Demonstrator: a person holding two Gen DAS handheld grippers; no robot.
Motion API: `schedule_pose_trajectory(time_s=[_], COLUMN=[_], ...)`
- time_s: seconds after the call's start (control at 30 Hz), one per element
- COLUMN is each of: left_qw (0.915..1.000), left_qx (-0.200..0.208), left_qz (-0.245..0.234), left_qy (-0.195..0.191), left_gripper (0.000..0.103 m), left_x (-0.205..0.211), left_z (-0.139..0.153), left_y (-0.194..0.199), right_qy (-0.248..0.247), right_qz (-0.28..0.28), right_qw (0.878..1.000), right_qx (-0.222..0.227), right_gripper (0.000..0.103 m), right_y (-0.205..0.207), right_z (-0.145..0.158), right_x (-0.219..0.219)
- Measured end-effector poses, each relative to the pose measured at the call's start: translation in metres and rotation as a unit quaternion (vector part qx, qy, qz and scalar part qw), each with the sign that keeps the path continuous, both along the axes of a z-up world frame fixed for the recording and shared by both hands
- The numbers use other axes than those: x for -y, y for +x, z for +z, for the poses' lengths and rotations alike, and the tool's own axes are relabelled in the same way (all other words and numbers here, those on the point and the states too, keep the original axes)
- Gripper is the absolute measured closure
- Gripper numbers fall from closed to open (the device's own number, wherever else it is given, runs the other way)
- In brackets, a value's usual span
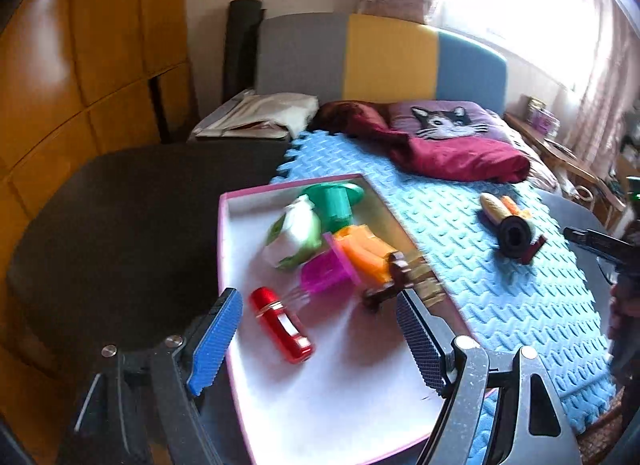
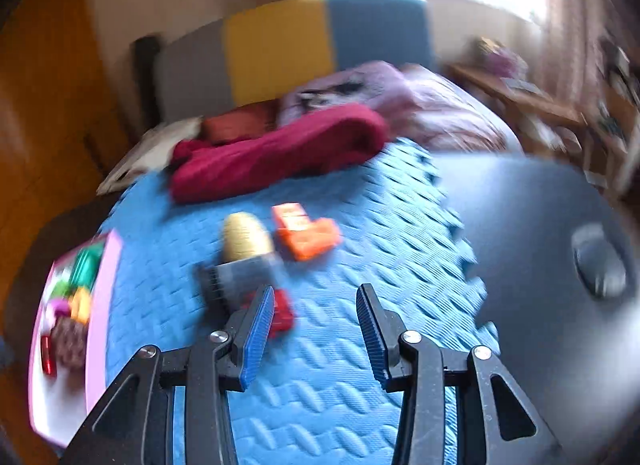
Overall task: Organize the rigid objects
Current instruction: 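Withdraw both open tools from the tray back over the mat, then close the left tool on the black-and-clear cup while the right tool approaches the red puzzle piece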
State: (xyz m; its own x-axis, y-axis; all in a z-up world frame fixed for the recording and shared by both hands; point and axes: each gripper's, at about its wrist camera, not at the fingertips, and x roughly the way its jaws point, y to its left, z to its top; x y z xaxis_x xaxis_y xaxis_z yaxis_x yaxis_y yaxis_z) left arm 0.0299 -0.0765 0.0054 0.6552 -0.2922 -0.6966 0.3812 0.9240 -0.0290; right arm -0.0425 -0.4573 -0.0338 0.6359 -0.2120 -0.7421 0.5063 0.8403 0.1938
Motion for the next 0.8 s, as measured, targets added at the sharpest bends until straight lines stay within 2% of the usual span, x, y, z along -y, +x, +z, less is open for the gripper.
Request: schedule_pose_trajectory(time_s=[0.07,0.17,0.27,0.57,0.67,0.8], left_qw=[0.9998,0.9989,0.9976,0.9910,0.9866,0.9809], left_qx=[0.003,0.001,-0.005,-0.013,-0.007,-0.015], left_qz=[-0.018,-0.046,-0.069,-0.132,-0.161,-0.192], left_qy=[-0.002,-0.004,-0.006,0.021,0.026,0.030], left_gripper=[0.023,0.023,0.023,0.020,0.013,0.013], left_x=[0.014,0.039,0.062,0.133,0.160,0.194], left_z=[0.003,0.004,0.003,-0.008,-0.009,-0.014], left_y=[0.000,0.000,0.002,0.008,0.010,0.016], right_qy=[0.008,0.024,0.033,0.061,0.068,0.090], right_qz=[-0.033,-0.048,-0.052,-0.050,-0.057,-0.060], right_qw=[0.999,0.998,0.998,0.997,0.996,0.994], right_qx=[-0.014,-0.018,-0.017,-0.026,-0.022,-0.013], right_gripper=[0.060,0.060,0.060,0.060,0.060,0.060], right_y=[-0.002,-0.006,-0.009,-0.007,-0.009,-0.011], right_z=[-0.004,-0.008,-0.009,-0.016,-0.015,-0.016], right_x=[0.013,0.022,0.029,0.028,0.031,0.035])
